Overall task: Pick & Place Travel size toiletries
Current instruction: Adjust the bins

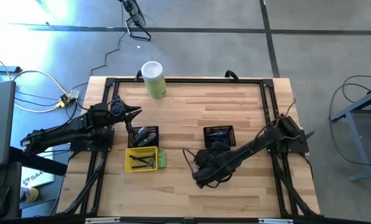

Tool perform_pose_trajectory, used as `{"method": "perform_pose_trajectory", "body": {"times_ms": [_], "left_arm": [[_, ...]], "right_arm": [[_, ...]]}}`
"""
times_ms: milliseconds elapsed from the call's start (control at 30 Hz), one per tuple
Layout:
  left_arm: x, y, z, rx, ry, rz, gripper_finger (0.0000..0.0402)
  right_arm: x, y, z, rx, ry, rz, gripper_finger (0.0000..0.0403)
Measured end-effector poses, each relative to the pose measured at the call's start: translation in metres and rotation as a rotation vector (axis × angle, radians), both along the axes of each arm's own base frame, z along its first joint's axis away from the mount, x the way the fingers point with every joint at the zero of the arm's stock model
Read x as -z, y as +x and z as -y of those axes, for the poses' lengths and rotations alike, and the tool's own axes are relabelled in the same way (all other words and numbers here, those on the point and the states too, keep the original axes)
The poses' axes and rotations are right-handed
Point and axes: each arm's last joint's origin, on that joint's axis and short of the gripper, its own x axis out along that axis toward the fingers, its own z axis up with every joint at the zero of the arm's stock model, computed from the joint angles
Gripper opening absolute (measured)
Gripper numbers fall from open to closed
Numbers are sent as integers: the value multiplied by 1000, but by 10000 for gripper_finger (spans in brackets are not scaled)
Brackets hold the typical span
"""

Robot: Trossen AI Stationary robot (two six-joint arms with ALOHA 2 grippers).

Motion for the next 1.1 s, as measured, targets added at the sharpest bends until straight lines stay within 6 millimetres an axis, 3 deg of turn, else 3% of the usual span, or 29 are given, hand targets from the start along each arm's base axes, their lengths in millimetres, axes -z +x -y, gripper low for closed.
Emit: {"method": "perform_pose_trajectory", "body": {"times_ms": [300, 667, 1100], "left_arm": [[0, 0, 0, 0, 0, 0, 63], [0, 0, 0, 1, -1, 0, 63], [-1, 0, 0, 3, 10, 1, 63]], "right_arm": [[-8, 28, 10, 45, 34, 237, 103], [-20, 61, 39, 88, 71, 462, 53], [-32, 81, 64, 94, 72, 614, 46]]}}
